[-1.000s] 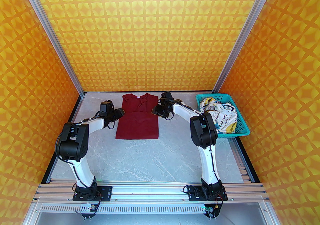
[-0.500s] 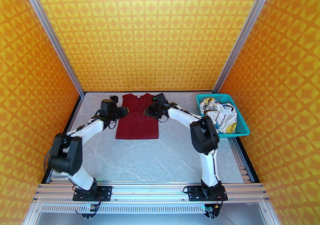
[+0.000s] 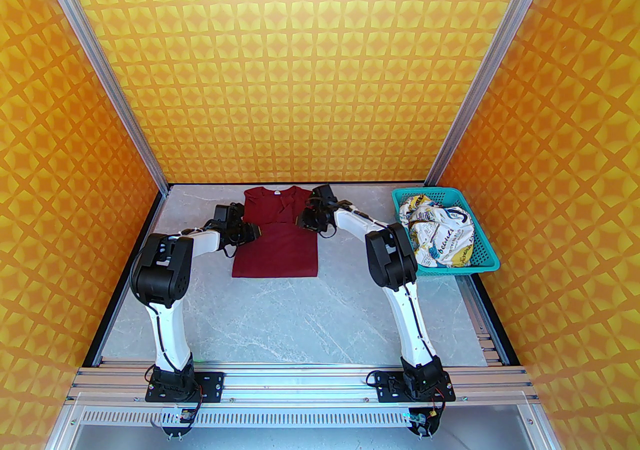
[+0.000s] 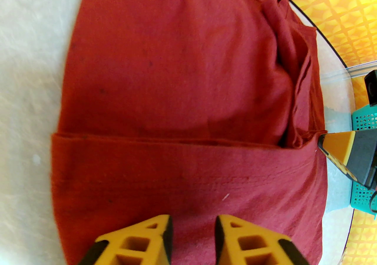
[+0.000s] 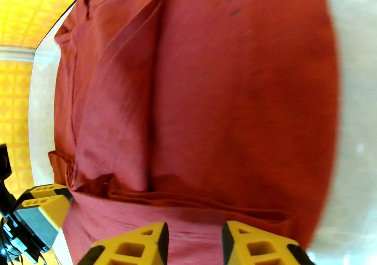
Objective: Fold and stack the mixed laundry pile
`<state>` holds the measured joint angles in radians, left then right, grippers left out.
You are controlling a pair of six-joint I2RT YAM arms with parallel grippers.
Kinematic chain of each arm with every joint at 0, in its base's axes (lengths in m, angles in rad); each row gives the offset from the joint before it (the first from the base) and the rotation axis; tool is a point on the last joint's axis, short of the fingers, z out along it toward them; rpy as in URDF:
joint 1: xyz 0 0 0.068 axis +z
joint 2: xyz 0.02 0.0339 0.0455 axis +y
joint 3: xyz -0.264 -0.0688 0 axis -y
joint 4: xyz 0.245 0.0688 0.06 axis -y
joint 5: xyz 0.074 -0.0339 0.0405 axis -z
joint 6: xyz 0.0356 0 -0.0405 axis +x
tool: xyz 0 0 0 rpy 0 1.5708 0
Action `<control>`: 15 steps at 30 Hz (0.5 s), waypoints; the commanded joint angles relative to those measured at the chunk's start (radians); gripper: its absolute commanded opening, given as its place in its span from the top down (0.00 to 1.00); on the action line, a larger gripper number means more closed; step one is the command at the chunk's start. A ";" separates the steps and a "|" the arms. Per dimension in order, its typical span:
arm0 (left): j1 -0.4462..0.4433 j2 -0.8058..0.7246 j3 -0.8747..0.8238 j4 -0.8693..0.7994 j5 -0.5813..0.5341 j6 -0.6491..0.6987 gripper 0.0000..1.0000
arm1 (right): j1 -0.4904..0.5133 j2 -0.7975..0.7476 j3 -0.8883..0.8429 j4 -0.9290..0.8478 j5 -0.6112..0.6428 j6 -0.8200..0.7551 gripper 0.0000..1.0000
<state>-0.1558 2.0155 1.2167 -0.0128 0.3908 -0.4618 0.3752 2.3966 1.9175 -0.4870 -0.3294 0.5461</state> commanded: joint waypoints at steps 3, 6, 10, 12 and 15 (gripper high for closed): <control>0.001 -0.251 -0.069 -0.144 -0.018 0.003 0.60 | -0.006 -0.231 -0.139 -0.074 -0.006 -0.001 0.58; 0.000 -0.396 -0.167 -0.282 -0.054 0.004 0.55 | -0.007 -0.409 -0.350 -0.028 -0.029 0.053 0.56; -0.002 -0.574 -0.336 -0.389 -0.065 0.002 0.47 | -0.006 -0.606 -0.644 0.023 -0.093 0.110 0.52; -0.001 -0.642 -0.408 -0.412 -0.053 -0.011 0.45 | -0.006 -0.674 -0.768 0.052 -0.141 0.135 0.51; -0.001 -0.715 -0.506 -0.382 -0.045 -0.038 0.42 | -0.007 -0.727 -0.913 0.135 -0.189 0.170 0.50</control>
<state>-0.1570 1.3380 0.7788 -0.3317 0.3523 -0.4721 0.3660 1.6752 1.1118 -0.4252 -0.4458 0.6571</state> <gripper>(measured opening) 0.571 0.496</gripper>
